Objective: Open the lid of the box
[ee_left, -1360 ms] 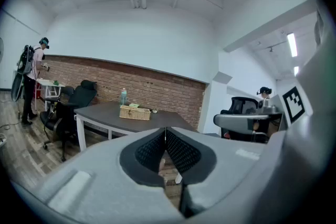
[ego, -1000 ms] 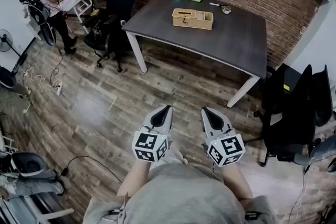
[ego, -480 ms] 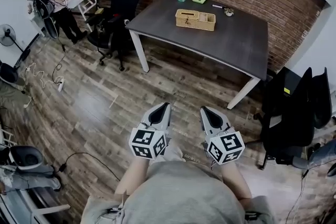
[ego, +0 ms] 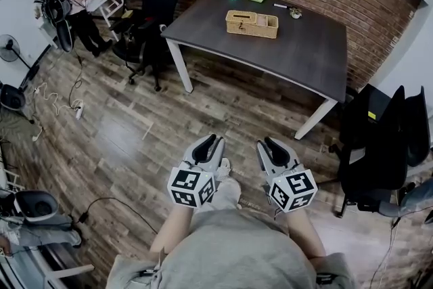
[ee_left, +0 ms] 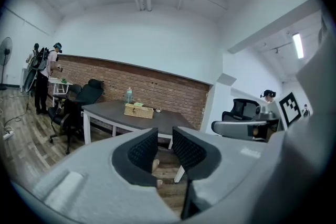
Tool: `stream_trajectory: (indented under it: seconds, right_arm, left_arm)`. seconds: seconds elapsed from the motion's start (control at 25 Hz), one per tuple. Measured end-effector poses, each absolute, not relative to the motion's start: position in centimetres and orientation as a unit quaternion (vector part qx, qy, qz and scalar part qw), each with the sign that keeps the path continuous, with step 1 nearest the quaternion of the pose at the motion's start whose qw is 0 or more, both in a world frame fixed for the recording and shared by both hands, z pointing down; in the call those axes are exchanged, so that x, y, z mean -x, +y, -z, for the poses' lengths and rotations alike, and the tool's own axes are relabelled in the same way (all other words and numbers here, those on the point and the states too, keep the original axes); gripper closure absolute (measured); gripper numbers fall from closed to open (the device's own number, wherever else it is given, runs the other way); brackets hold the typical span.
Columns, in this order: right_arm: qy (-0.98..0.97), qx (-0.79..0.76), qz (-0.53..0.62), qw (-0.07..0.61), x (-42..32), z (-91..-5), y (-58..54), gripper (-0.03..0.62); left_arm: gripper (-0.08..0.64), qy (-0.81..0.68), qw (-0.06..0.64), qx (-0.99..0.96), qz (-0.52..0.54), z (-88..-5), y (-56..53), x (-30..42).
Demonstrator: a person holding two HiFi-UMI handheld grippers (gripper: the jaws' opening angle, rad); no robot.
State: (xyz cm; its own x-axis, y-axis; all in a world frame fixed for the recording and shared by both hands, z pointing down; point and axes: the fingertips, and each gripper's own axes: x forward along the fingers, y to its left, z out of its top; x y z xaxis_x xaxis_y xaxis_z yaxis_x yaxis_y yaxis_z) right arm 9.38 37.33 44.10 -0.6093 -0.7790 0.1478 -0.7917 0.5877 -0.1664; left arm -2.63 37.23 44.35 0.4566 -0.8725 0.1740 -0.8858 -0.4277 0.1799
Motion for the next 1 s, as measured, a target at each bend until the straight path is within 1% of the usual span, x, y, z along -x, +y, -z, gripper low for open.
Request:
stream_trajectory:
  seconds: [0.36, 0.56, 1.0]
  right_arm:
    - [-0.889, -0.443, -0.115, 0.024, -9.4, -44.3, 33.5, 0.434]
    - [-0.892, -0.437, -0.114, 0.027, -8.6, -44.2, 30.3, 0.428]
    - [-0.89, -0.443, -0.107, 0.029, -7.4, -43.8, 20.7, 0.426]
  left_arm:
    - [0.407, -0.511, 0.12, -0.851, -0.018, -44.3, 34.0, 2.5]
    - [0.376, -0.51, 0.12, -0.851, -0.017, -44.4, 30.9, 2.9]
    - [0.376, -0.501, 0.128, -0.856, -0.016, -44.9, 21.5, 3.6]
